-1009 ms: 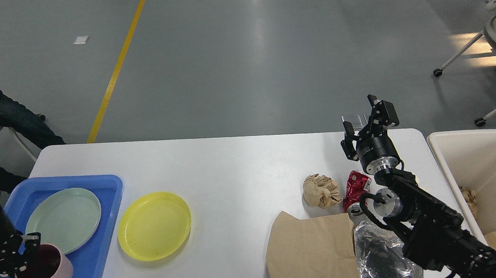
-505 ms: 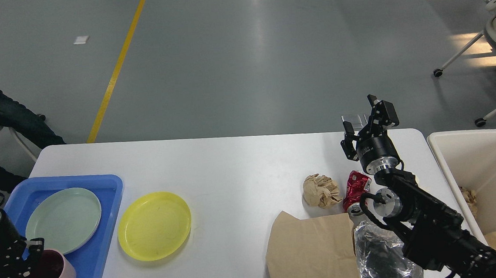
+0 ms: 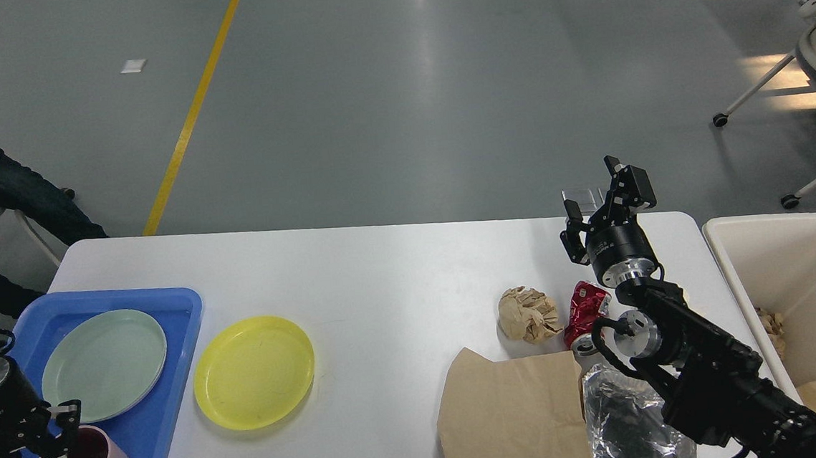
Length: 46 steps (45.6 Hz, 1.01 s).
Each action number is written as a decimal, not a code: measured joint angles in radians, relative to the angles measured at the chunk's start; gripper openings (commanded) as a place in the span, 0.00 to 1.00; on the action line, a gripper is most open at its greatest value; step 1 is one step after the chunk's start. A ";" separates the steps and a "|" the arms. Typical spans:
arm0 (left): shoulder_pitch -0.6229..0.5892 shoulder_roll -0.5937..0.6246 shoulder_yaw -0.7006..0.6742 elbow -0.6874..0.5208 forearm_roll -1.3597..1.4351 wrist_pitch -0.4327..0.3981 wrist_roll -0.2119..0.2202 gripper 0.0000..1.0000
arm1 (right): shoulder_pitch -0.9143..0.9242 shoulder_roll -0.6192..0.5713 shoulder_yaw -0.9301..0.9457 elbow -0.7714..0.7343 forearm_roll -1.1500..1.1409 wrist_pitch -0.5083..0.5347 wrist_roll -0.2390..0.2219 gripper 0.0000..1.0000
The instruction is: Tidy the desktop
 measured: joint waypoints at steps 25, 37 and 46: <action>-0.184 -0.005 0.086 -0.101 0.002 0.000 -0.012 0.96 | 0.000 0.000 0.000 0.000 0.000 0.000 0.000 1.00; -0.423 -0.102 0.191 -0.225 0.000 0.000 -0.015 0.96 | 0.000 0.000 0.000 0.000 0.000 0.000 0.000 1.00; -0.593 -0.196 0.223 -0.342 -0.002 0.044 -0.015 0.96 | 0.000 0.000 0.000 -0.001 0.000 0.000 0.000 1.00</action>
